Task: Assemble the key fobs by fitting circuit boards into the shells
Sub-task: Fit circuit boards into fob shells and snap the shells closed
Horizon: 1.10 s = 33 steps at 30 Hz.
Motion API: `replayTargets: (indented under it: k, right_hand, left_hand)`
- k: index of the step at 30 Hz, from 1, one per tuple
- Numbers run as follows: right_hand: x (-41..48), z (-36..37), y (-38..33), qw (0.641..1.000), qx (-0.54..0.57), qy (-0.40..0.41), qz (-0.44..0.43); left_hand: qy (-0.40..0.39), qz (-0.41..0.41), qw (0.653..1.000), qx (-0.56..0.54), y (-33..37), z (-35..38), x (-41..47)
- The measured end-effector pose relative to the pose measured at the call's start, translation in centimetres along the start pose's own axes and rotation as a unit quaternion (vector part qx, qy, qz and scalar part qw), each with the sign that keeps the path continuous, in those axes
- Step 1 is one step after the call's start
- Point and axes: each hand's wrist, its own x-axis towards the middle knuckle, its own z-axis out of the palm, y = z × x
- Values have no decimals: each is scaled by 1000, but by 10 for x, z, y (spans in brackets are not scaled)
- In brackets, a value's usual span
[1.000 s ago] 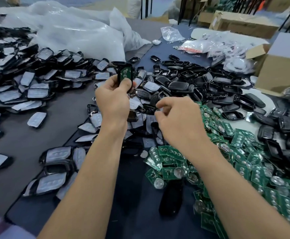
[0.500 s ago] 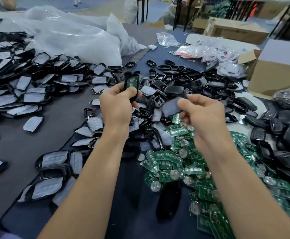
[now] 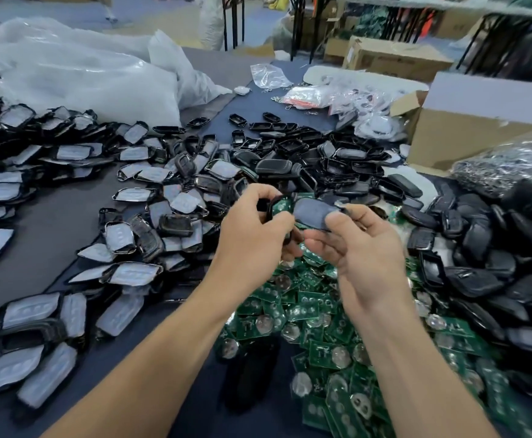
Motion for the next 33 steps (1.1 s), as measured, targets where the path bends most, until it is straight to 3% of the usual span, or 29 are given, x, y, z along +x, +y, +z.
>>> replayTargets:
  k: [9,20,23,26,28,33]
  right_hand:
    - [3,-8,5,997,-42,49,-51]
    - [5,-17,4,993,-107,-6,-56]
    - [7,-23,1,996,-64,-67,-8]
    - [8,-29,-7,981,20,-166,96]
    - [10,-33,-12,971,41,-179,154]
    - [10,-43,-17,952,-52,-221,208]
  left_hand:
    - [-33,-31,999,-30,-4,4,2]
    - [-49,-32,998,-21,0,0,4]
    - [-42,-35,998,-12,-3,-2,7]
    - [-40,-32,998,-27,-4,-7,10]
    - [-57,-18,998,-21,-4,-11,11]
    - [-167,10,986,16,-1,-18,13]
